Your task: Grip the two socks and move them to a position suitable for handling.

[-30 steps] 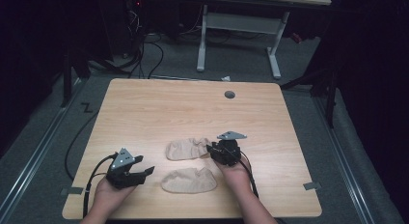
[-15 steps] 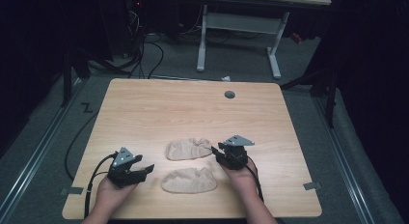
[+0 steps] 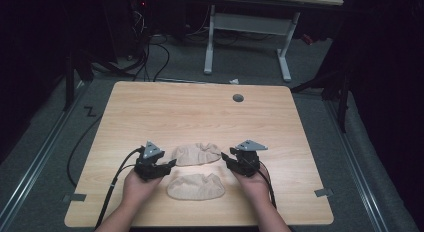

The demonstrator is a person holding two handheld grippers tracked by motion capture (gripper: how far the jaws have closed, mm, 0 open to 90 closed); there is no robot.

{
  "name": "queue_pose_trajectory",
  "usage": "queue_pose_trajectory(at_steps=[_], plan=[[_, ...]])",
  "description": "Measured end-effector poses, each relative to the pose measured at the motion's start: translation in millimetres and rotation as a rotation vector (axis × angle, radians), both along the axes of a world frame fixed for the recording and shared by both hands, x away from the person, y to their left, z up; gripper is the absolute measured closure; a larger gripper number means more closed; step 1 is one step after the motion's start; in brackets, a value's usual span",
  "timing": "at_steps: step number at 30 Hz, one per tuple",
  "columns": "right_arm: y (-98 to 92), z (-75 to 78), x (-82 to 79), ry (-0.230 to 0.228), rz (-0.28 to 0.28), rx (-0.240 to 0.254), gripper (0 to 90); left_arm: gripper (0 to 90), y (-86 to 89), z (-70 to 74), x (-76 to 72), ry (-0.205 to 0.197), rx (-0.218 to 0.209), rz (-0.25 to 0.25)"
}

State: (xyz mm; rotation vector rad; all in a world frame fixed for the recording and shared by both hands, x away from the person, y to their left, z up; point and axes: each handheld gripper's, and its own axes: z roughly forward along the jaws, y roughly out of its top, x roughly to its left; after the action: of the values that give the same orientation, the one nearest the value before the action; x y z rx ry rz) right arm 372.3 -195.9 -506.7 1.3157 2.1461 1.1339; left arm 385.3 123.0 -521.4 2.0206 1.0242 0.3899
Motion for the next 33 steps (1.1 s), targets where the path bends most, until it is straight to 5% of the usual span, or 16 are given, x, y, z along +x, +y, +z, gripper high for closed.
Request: queue_pose_trajectory(at_steps=[5,12,18,26,33], plan=[[0.7,-2.7,3.0,0.004,0.0,-0.017,60.9,54.6,-7.8,-6.7,8.6,-0.032,0.017,0.015],[16.5,-5.6,19.0,0.02,0.02,-0.037,61.3,62.2,-11.3,-11.6,12.2,-0.027,0.024,0.036],[23.4,-14.3,42.8,0.098,0.02,-0.072,63.0,69.1,-13.6,-11.9,9.3,-0.044,0.047,0.044],[28.1,-18.7,41.5,0.117,0.035,-0.102,62.9,79.5,-16.3,-13.2,11.9,-0.016,0.064,0.03],[34.4,-18.3,33.2,0.102,0.07,-0.128,82.5,87.0,-13.5,-12.9,12.6,-0.003,0.048,0.019]])
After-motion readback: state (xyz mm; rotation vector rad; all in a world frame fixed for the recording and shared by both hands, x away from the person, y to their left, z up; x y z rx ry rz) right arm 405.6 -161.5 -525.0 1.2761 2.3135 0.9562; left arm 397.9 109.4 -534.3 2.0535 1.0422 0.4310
